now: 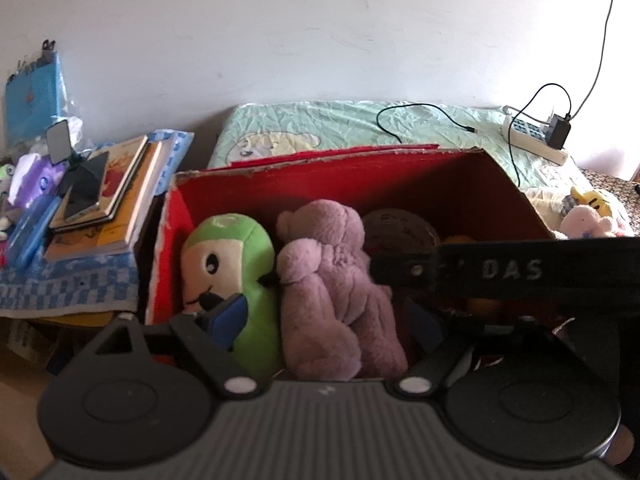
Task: Organize objects
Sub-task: 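Lower the teddy bear into the box beside the green plush, open right tool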
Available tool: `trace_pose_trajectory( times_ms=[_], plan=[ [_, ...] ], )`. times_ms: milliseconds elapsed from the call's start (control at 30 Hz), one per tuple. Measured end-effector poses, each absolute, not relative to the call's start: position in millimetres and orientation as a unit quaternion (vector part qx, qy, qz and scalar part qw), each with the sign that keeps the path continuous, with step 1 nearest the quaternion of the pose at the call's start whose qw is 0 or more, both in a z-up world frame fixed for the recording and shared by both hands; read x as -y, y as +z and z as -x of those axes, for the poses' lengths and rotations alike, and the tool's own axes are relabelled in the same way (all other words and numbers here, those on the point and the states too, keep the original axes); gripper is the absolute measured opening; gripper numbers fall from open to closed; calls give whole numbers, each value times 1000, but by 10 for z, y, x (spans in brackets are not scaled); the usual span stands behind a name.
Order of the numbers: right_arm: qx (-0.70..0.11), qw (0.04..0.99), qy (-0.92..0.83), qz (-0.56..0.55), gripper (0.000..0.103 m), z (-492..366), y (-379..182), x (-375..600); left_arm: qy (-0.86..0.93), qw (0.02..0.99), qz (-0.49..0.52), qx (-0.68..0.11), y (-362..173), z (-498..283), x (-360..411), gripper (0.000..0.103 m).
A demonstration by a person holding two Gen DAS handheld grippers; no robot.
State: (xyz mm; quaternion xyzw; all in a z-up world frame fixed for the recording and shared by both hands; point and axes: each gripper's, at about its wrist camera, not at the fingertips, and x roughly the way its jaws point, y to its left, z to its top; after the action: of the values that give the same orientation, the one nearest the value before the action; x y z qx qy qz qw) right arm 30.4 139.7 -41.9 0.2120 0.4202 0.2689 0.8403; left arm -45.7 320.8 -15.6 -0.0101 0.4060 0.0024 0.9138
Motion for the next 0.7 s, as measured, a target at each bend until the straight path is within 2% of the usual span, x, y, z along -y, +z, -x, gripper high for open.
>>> trace_pose_trajectory(
  times_ms=[700],
  plan=[
    [-358,878,252,-197,44,193,-248,-1178,58,906,-14,-420,-58,683,-2928,91]
  ],
)
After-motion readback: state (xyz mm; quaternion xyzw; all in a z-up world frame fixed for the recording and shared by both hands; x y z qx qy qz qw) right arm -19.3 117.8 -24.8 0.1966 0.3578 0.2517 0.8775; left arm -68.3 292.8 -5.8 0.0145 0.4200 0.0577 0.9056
